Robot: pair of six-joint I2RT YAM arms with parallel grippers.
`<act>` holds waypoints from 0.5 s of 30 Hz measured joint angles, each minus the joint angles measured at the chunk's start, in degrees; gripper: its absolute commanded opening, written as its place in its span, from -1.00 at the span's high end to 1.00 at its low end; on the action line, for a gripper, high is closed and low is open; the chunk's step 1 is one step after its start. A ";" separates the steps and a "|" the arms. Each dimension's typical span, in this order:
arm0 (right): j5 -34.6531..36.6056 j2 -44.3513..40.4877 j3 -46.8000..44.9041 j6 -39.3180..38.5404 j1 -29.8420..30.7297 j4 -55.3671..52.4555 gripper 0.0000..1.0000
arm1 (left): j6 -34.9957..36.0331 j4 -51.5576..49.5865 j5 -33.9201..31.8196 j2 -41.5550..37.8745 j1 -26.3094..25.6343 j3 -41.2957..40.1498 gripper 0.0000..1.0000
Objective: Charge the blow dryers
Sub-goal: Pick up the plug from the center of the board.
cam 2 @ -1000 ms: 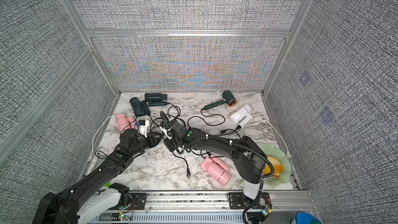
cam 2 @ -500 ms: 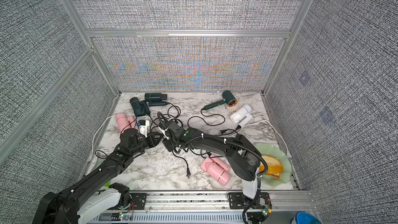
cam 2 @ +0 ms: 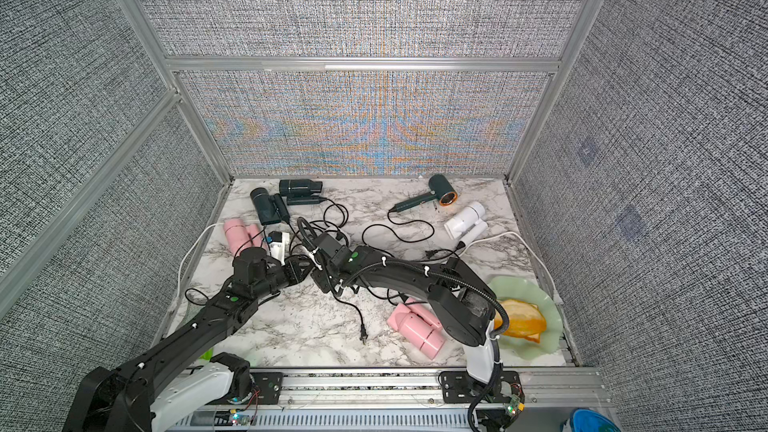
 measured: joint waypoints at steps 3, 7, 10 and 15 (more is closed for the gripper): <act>0.57 -0.70 -0.83 -0.13 0.00 0.57 0.55 | -0.11 -0.42 0.04 0.66 -0.02 0.87 0.85; 0.59 -1.51 -1.70 -0.15 -0.04 1.70 0.60 | -0.11 -0.42 0.22 0.50 -0.02 1.18 0.80; 0.17 -2.29 -2.67 -0.04 -0.33 2.51 0.61 | -0.13 -0.35 0.24 0.46 -0.02 1.18 0.75; -0.66 -3.43 -4.66 0.50 -1.42 3.50 0.63 | -0.13 0.02 0.44 0.46 -0.02 1.49 0.66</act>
